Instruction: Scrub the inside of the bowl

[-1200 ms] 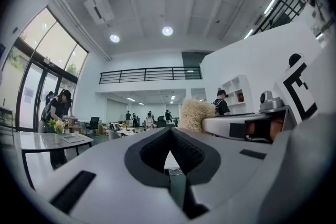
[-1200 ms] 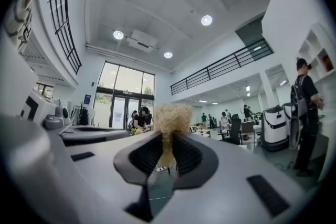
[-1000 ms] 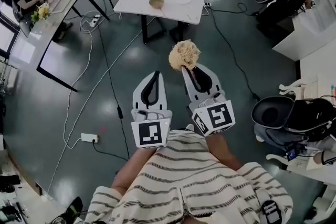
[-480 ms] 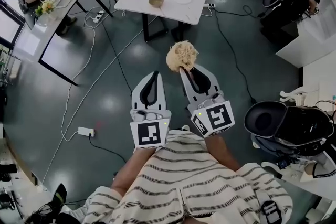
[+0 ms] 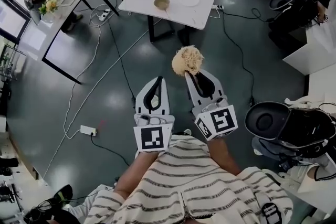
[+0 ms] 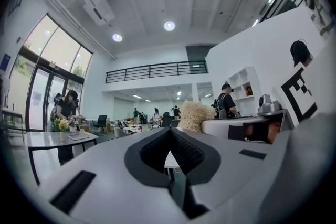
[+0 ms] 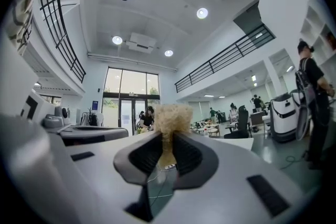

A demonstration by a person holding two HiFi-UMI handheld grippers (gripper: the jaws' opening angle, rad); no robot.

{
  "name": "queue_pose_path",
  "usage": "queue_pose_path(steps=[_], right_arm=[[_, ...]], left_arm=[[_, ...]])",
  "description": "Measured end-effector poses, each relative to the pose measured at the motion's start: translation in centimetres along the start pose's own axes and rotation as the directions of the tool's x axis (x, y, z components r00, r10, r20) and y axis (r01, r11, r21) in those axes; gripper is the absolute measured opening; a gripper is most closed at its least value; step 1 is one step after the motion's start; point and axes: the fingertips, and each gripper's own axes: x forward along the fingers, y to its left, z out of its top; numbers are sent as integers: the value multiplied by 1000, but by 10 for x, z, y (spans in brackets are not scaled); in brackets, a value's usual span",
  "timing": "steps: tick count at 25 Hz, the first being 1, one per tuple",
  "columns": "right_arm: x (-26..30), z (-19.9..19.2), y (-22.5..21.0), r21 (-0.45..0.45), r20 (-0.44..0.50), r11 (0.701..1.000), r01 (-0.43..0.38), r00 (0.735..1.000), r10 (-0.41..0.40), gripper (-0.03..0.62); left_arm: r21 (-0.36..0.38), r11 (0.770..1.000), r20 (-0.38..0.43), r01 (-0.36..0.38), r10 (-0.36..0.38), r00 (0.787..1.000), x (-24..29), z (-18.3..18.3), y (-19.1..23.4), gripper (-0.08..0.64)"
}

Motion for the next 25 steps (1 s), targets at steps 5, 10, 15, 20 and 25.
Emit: queue_pose_path(steps=[5,10,15,20,25], right_arm=[[69,-15,-35,-12,-22,1000,9,1000,-9,64],[137,-7,-31,-30,-23,999,14,1000,-15,64],[201,-4,-34,-40,-33,998,53,998,-54,64],[255,0,-46,-54,-57,993,101,993,-104,64],[296,-5,-48,-70,-81,990,120,989,-126,64]], left_arm=[[-18,1000,2,9,-9,1000,69,-15,34,5],[-23,999,1,36,-36,999,112,-13,86,5],[-42,996,12,74,-73,997,162,-6,137,5],[-53,990,14,128,-127,992,207,-3,172,5],[-83,981,6,175,-175,985,236,-10,197,5]])
